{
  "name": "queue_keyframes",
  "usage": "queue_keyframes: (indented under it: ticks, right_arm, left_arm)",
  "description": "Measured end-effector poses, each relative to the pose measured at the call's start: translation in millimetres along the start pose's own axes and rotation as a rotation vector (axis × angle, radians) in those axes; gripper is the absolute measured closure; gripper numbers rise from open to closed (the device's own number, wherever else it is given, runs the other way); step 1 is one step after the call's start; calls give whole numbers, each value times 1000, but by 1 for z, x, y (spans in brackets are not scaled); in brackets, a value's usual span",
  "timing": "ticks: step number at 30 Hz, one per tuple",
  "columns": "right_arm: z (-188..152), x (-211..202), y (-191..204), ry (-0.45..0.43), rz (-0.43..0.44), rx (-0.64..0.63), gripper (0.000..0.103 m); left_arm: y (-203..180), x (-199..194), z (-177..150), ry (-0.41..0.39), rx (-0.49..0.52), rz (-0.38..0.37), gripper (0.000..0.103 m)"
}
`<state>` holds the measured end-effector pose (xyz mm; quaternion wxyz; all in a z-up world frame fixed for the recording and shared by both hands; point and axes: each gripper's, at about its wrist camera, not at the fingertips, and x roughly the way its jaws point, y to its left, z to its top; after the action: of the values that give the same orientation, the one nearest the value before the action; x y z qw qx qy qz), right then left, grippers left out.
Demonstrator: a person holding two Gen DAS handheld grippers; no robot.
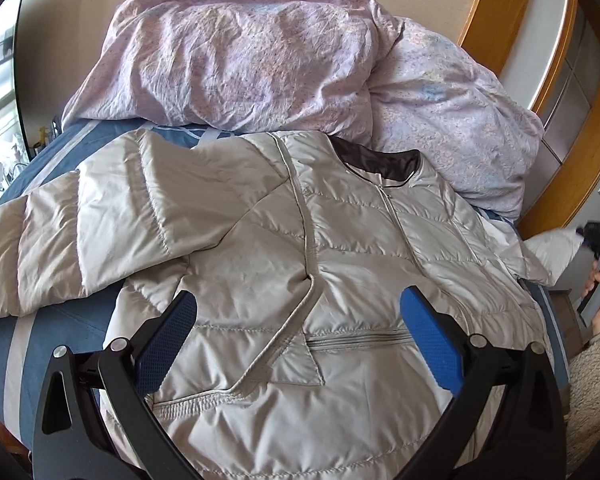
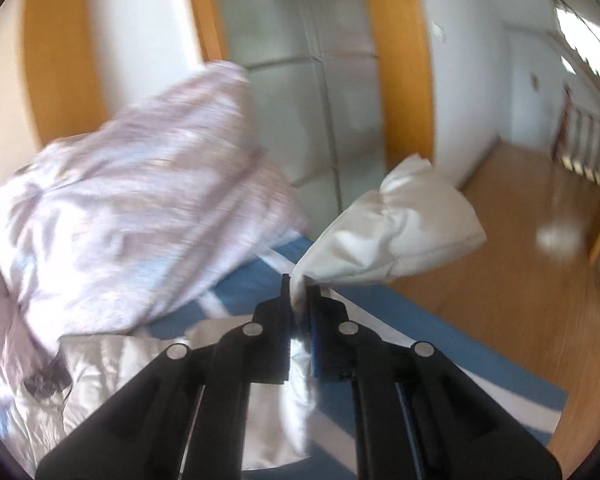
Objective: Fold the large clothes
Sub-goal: 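Grasp the jacket sleeve cuff with the right gripper and lift it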
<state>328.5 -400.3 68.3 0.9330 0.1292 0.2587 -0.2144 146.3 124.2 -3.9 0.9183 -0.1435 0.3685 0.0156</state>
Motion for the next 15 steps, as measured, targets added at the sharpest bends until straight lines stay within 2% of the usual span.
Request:
queue_keyframes:
  ticks: [3, 7, 9, 12, 15]
  right_arm:
    - [-4, -14, 30, -17, 79, -65, 95]
    - [-23, -38, 87, -20, 239, -209, 95]
    - [-42, -53, 123, -16, 347, -299, 95]
    - [-67, -66, 161, 21, 467, -390, 95]
    - [-103, -78, 199, 100, 573, -493, 95]
  left_arm:
    - [0, 1, 3, 7, -4, -11, 1]
    - [0, 4, 14, 3, -22, -50, 1]
    - [1, 9, 19, 13, -36, -75, 1]
    - [9, 24, 32, 70, -102, -164, 1]
    - [14, 35, 44, 94, -156, -227, 1]
